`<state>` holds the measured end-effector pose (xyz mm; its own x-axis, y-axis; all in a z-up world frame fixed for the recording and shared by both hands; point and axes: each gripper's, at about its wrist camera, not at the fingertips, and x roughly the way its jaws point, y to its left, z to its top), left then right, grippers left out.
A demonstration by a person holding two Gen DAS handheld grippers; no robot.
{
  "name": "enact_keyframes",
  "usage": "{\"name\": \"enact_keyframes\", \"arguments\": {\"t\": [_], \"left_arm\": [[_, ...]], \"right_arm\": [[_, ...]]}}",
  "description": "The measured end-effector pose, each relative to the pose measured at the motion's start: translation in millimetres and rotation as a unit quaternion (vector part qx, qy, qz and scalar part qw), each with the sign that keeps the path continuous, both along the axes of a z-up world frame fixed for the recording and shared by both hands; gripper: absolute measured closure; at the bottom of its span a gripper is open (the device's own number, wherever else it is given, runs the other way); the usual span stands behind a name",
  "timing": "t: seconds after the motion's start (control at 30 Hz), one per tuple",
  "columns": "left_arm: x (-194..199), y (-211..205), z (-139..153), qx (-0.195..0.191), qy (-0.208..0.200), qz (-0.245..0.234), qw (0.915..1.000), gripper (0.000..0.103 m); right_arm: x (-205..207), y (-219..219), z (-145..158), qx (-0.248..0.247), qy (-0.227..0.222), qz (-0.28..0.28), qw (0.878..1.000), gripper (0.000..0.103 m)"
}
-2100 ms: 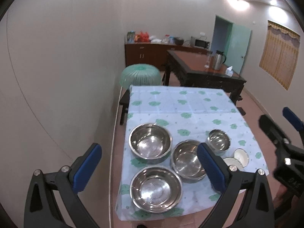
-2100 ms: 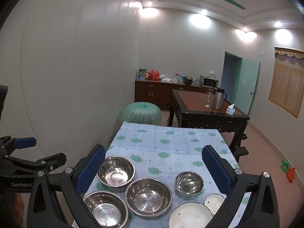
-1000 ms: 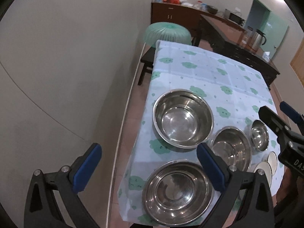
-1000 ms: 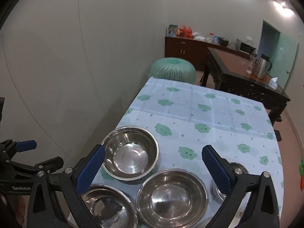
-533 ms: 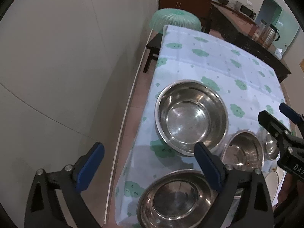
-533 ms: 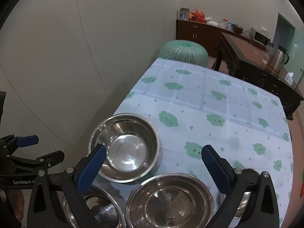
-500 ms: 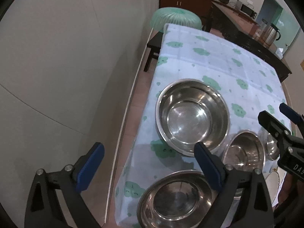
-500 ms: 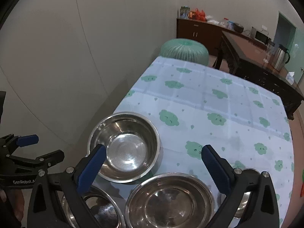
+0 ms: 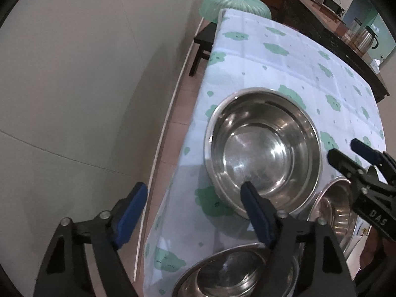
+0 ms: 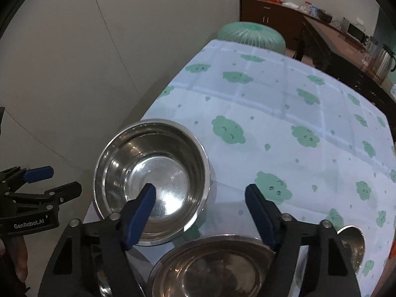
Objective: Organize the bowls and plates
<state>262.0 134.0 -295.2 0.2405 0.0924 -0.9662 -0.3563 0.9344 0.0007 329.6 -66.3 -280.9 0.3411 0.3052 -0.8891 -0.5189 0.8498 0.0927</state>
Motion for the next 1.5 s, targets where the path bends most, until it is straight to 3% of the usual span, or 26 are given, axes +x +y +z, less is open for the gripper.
{"name": "enact_keyframes", "arguments": {"t": [0.17,0.5,0.57,0.77,1.1,1.5], "left_arm": [[10,-1,-13,-0.001,0.014,-0.002,0.9999,0.045],[27,3,-36,-0.013,0.035,0.005,0.9993,0.073],[28,2,-39,-0.016,0.037,0.004,0.9992,0.076],[31,-3,-41,-0.019,0.035,-0.004,0.9992,0.089],[34,-8,-41,0.009,0.030,-0.023,0.9992,0.090],[31,-9,-36,0.007,0.021,-0.018,0.9996,0.092]], "right_arm": [[12,5,-19,-0.006,0.024,0.007,1.000,0.041],[29,14,-36,-0.021,0.041,0.013,0.999,0.054],[31,14,-40,-0.022,0.048,0.014,0.999,0.066],[29,16,-47,-0.019,0.067,0.023,0.997,0.082],[28,16,-48,-0.024,0.074,0.031,0.997,0.088],[27,11,-46,-0.017,0.073,0.030,0.997,0.090]]}}
